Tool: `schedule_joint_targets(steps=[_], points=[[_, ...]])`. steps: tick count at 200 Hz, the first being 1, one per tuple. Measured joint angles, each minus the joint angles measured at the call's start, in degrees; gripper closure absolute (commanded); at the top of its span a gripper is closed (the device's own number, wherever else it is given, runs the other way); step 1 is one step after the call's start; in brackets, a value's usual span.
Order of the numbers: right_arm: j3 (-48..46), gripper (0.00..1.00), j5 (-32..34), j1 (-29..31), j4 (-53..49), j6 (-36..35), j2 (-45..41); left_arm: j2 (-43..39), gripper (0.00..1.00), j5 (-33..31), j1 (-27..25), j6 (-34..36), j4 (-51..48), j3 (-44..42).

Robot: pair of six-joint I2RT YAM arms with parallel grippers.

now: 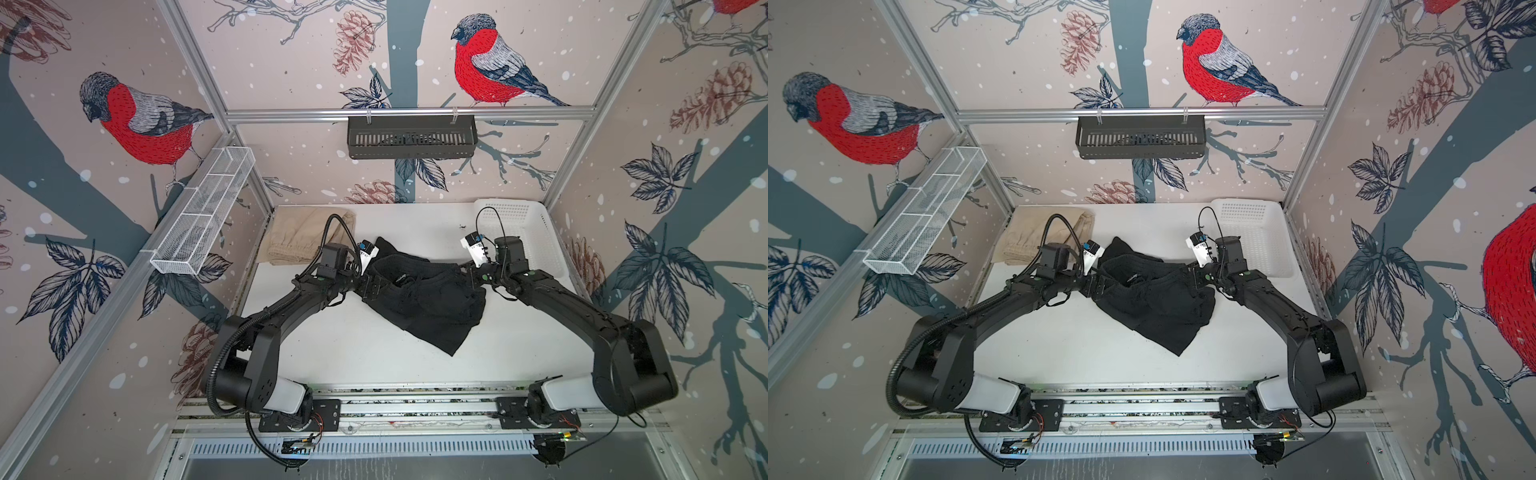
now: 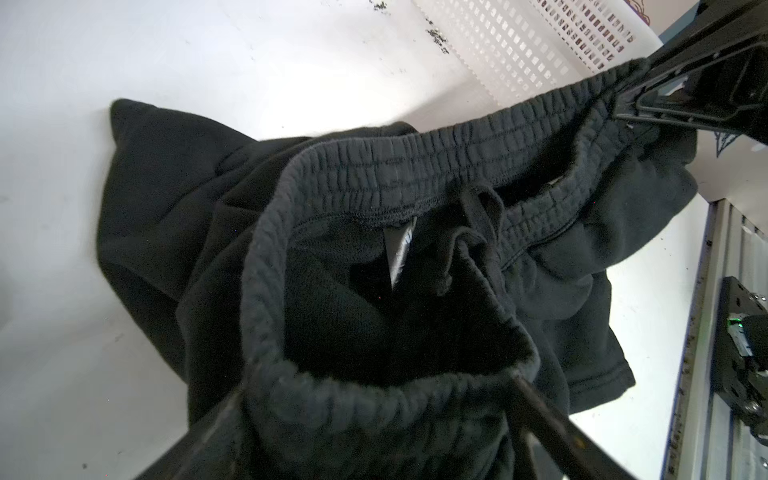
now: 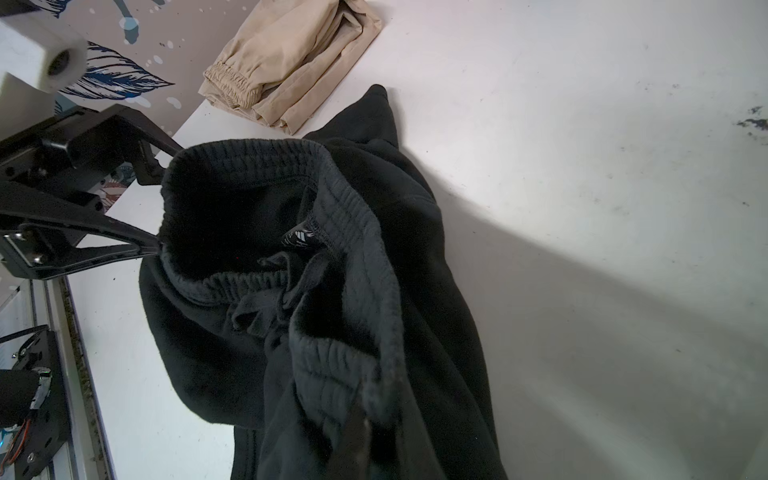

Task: Fold and stack the shorts
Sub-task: 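Hold the waistband with both grippers and spread the grippers apart, then lift the black shorts high with both grippers, letting them hang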

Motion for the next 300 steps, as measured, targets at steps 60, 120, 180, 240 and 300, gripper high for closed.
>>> schedule_joint_targets(steps=[60,120,180,240,300], points=[[0.28,0.98,-0.17,-0.57,0.15,0.0,0.0,3.26,1.0,2.16,1.03,-1.73,0.07,2.34],[5.38,0.99,2.82,-0.61,-1.7,-0.13,-3.67,-6.49,1.0,-8.83,1.03,-9.18,-7.56,13.79],[12.48,0.99,2.23,0.79,-0.07,0.13,-16.24,-19.04,1.0,-9.11,0.98,-9.33,-19.02,30.8],[22.43,1.0,-0.92,2.75,0.07,1.57,-24.59,-17.77,1.0,-18.34,0.92,-4.26,-38.42,55.19],[34.42,0.99,-2.78,9.92,-10.05,1.81,-24.22,-21.49,1.0,-17.33,0.92,-4.61,-47.84,63.69]])
